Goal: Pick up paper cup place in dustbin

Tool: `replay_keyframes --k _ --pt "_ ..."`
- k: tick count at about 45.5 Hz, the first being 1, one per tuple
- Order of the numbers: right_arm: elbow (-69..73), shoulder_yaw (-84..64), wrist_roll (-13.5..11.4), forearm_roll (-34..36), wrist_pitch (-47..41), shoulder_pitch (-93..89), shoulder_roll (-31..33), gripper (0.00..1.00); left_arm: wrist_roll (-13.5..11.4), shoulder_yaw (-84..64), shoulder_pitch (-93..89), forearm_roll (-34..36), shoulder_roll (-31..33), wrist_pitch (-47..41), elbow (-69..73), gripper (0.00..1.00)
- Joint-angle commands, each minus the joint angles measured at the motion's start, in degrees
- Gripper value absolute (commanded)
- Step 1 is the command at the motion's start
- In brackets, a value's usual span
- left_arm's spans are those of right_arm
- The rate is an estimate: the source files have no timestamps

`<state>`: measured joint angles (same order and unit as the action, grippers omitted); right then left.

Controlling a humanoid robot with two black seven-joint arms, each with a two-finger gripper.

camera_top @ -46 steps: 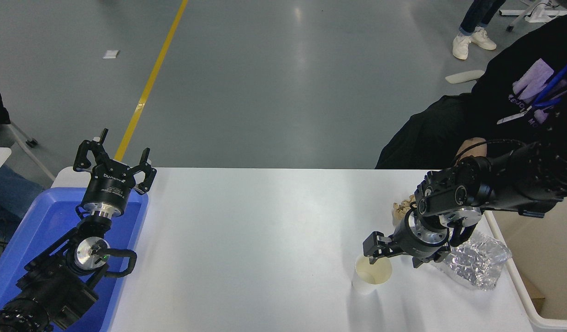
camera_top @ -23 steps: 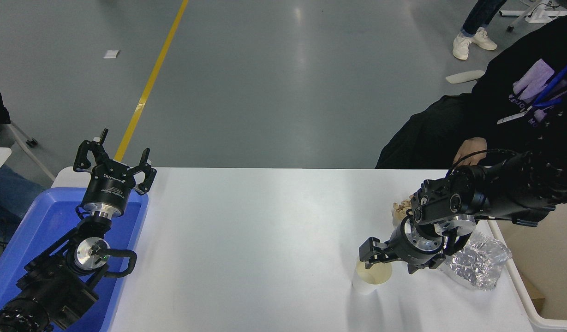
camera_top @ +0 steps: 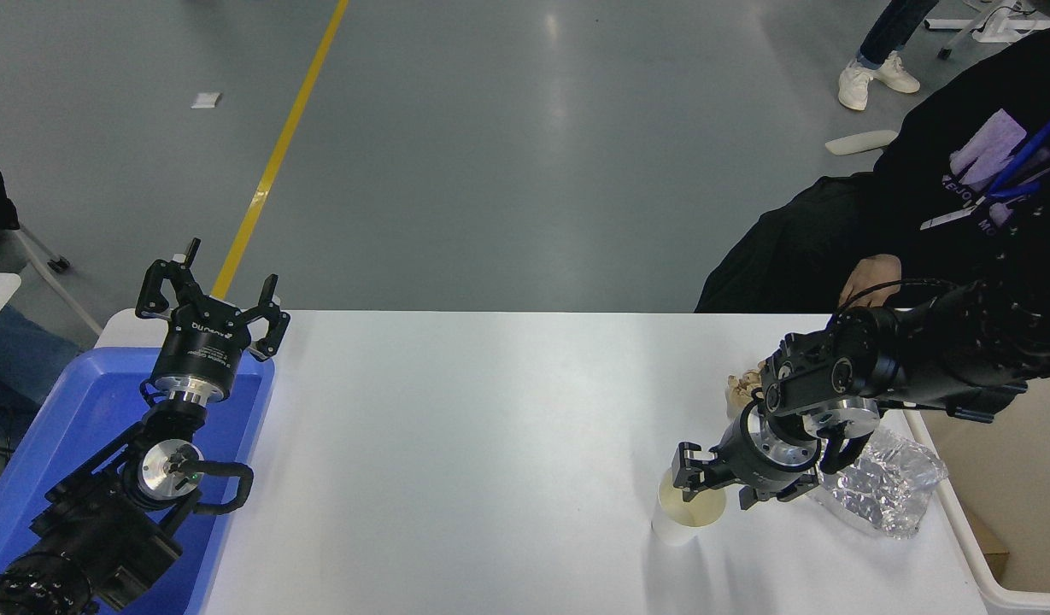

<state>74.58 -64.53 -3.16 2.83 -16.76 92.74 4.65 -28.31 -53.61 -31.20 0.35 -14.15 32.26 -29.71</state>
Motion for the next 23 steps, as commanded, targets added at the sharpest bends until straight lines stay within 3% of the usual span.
replay_keyframes --k 1,10,15,23 --pt "0.04 0.28 0.00 0.16 -0.03 -0.11 0.01 0.53 -0.08 0.00 0.00 0.00 0.00 0.00 0.00 0.98" --pt "0.04 0.72 0.00 0.25 -0.03 -0.11 0.01 0.52 0.00 0.00 0.00 0.00 0.00 0.00 0.00 0.98" --pt "0.04 0.72 0.00 0.25 -0.11 -0.28 0.01 0.43 0.00 0.00 0.00 0.00 0.00 0.00 0.00 0.98" --pt "0.04 0.90 0.00 0.25 -0.11 -0.55 0.01 0.39 0.00 0.00 0.00 0.00 0.00 0.00 0.00 0.98"
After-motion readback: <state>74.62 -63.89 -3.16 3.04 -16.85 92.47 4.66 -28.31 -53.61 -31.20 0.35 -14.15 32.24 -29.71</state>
